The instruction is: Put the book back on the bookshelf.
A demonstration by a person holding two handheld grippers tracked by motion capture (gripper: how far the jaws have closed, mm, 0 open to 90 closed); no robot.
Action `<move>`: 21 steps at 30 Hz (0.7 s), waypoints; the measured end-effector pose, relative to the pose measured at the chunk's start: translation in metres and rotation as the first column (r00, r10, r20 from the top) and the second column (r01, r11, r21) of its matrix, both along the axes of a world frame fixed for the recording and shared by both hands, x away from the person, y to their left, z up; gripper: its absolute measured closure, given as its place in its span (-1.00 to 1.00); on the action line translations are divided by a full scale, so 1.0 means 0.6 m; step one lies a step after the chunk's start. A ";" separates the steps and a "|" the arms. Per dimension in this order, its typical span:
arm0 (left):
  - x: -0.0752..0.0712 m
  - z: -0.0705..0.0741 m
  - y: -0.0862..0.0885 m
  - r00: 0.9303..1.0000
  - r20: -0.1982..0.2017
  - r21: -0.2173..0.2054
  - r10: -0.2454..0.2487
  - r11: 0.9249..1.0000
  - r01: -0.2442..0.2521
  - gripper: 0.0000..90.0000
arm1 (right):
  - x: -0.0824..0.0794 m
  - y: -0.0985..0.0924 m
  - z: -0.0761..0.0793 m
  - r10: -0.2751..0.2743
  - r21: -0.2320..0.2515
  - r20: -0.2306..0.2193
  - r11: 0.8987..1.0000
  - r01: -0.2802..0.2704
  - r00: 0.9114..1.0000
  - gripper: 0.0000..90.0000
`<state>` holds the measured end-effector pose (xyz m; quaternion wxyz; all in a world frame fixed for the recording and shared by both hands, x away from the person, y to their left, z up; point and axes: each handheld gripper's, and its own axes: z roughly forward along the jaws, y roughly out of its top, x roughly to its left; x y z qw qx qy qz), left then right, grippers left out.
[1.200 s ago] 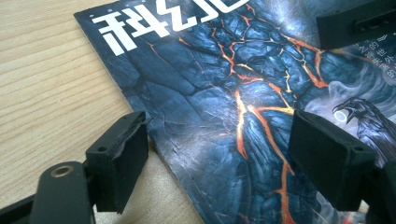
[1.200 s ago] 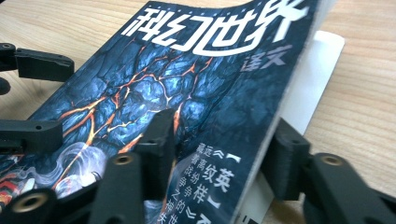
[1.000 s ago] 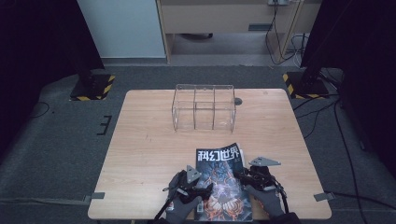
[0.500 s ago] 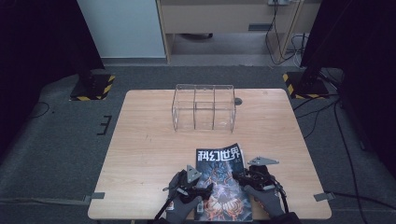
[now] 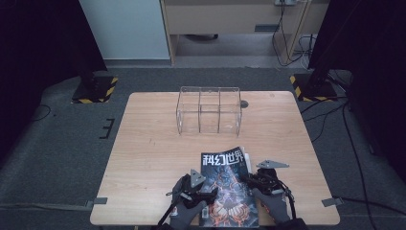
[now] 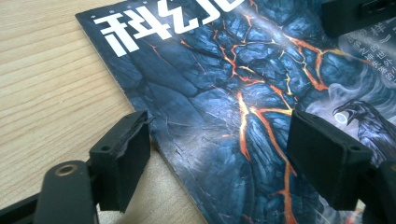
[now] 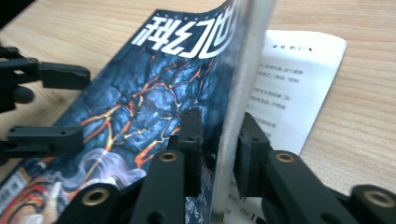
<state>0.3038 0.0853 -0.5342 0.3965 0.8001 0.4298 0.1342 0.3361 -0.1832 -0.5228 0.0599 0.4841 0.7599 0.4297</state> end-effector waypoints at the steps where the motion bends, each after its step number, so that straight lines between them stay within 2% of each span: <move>1: 0.000 0.000 0.001 1.000 -0.002 -0.004 0.000 1.000 0.000 -0.53 | 0.000 0.000 0.001 0.000 0.004 -0.001 1.000 0.000 1.000 0.72; 5: 0.002 0.000 0.005 1.000 -0.004 -0.014 0.006 1.000 -0.006 -0.52 | -0.002 -0.004 0.005 0.002 0.048 0.002 0.999 -0.003 1.000 0.81; 10: 0.005 0.000 0.013 1.000 -0.011 -0.031 0.021 0.999 -0.021 -0.51 | -0.008 -0.003 0.017 0.009 0.081 0.025 0.997 -0.011 1.000 0.85; 21: 0.011 0.014 0.033 0.999 0.000 -0.095 0.039 0.995 -0.039 -0.52 | -0.020 0.005 0.044 0.046 0.084 0.104 0.995 -0.054 0.994 0.85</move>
